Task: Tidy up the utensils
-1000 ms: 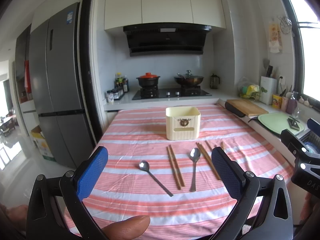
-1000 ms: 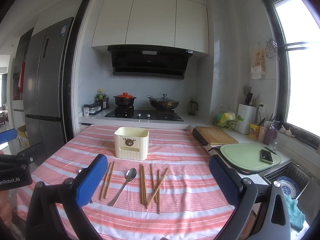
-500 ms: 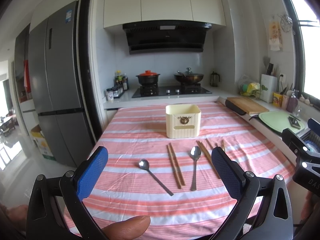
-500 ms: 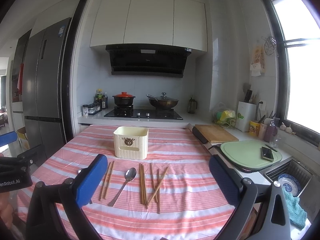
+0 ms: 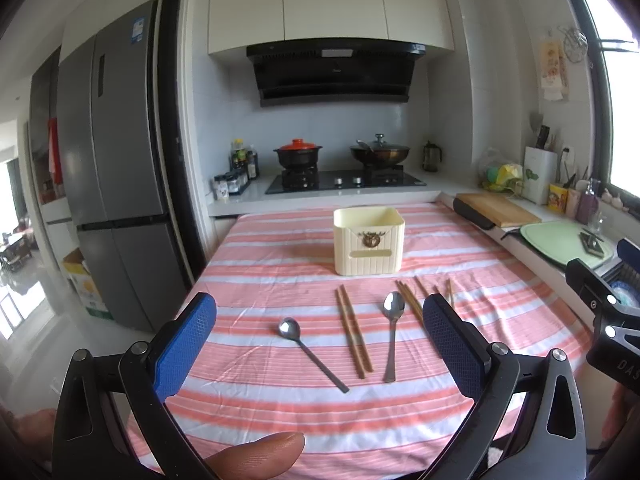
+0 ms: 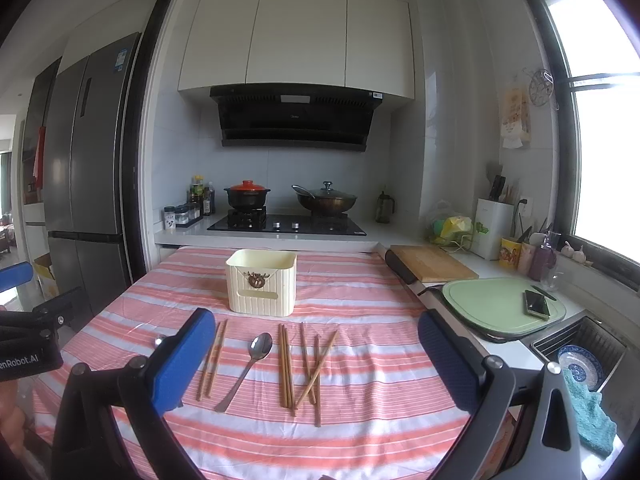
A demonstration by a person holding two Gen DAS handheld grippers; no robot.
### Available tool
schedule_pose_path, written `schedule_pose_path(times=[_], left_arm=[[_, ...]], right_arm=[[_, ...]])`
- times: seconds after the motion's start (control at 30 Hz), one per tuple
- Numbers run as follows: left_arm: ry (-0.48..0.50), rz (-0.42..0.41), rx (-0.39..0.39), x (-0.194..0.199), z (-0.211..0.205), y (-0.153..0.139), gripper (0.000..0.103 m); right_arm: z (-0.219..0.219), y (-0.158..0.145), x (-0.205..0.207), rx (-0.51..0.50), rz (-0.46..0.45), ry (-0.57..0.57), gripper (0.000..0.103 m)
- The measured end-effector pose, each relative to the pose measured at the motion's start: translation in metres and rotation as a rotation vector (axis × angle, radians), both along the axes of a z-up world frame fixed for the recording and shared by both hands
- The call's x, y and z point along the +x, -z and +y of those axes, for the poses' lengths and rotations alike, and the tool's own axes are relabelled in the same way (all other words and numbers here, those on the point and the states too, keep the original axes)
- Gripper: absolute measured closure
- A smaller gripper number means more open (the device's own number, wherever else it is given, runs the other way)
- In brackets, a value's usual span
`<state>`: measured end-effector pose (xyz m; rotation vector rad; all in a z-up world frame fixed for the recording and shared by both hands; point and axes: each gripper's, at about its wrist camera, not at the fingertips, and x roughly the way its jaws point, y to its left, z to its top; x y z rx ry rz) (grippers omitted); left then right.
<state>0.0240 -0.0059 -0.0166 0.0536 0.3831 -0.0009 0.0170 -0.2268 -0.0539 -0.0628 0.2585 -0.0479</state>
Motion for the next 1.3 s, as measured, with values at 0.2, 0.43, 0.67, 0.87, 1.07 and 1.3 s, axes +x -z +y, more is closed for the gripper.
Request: schedule_pose_path(times=[0.2, 0.43, 0.67, 0.87, 1.07, 1.3], left_arm=[[0.002, 0.004, 0.000, 0.004, 0.007, -0.001, 0.000], [0.002, 0.004, -0.001, 0.005, 0.008, -0.001, 0.000], [0.003, 0.005, 0.000, 0.005, 0.007, -0.001, 0.000], [0.002, 0.004, 0.003, 0.005, 0.005, -0.001, 0.000], [-0.001, 0.002, 0.008, 0.006, 0.002, 0.000, 0.000], [-0.001, 0.016, 0.002, 0.011, 0.002, 0.001, 0.000]], right_arm=[[-0.001, 0.001, 0.003, 0.002, 0.002, 0.004, 0.000], [-0.002, 0.002, 0.002, 0.003, 0.000, 0.003, 0.000], [-0.001, 0.002, 0.002, 0.002, -0.002, 0.003, 0.000], [0.001, 0.004, 0.002, -0.002, 0.000, -0.003, 0.000], [0.001, 0.003, 0.002, 0.000, 0.001, -0.004, 0.000], [0.000, 0.002, 0.004, 0.005, 0.007, -0.005, 0.000]])
